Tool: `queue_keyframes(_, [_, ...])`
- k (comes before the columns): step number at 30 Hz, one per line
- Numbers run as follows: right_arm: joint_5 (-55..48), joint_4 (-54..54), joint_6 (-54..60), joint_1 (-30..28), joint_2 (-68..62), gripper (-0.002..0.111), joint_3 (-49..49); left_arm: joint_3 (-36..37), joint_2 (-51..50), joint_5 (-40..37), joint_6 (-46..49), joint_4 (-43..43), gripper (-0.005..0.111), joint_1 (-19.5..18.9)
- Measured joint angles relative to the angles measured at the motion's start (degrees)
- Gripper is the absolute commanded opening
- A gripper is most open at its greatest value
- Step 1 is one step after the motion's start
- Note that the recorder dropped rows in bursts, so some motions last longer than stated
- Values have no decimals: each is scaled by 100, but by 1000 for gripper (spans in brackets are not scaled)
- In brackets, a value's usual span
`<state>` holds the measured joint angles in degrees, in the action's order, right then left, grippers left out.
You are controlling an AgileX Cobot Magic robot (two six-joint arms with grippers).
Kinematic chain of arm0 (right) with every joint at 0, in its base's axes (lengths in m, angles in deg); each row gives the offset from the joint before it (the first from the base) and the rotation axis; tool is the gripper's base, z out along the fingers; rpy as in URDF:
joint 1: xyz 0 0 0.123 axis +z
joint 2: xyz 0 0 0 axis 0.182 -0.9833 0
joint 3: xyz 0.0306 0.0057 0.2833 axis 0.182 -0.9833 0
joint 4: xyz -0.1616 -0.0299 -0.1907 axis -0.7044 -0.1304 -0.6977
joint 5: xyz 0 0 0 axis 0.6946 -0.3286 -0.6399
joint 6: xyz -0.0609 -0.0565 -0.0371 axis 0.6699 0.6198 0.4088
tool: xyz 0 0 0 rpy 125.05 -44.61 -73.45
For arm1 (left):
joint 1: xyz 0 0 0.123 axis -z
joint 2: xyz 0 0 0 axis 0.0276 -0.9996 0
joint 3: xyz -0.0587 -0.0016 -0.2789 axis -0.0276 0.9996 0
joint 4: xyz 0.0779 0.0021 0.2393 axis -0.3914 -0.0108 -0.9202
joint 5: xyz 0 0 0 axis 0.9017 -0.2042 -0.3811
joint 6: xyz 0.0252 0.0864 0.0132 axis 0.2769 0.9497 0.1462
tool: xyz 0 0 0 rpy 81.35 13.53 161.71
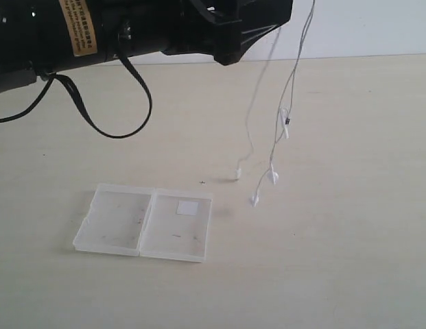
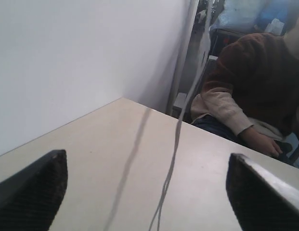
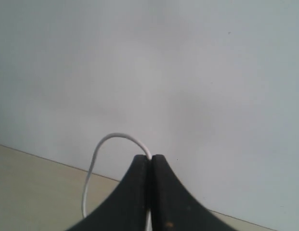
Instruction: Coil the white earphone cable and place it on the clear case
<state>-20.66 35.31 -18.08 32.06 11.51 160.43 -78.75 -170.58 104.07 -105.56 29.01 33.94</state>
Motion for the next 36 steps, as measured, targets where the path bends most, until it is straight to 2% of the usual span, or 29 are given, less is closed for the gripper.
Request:
queue_keyframes(7, [649,34,-145,0,404,0,-895,0,0,0,23,-505,85,307])
queue_keyframes(11, [731,139,-134,0,412,0,-991,0,0,0,156,-709,85,480])
queue_keyframes(16, [846,249,-134,0,416,0,-991,0,-84,0,259,-704,85,478])
queue_keyframes(23, [858,426,-134,0,416,0,-991,0,-491,-13,467,-368,85,478])
queue_keyframes(29, [858,502,-134,0,416,0,-991,0,-659,-13,1173,287,85,478])
queue_keyframes(36, [858,649,-144,0,416,0,-991,-333,-945,-13,1536,627,85,478])
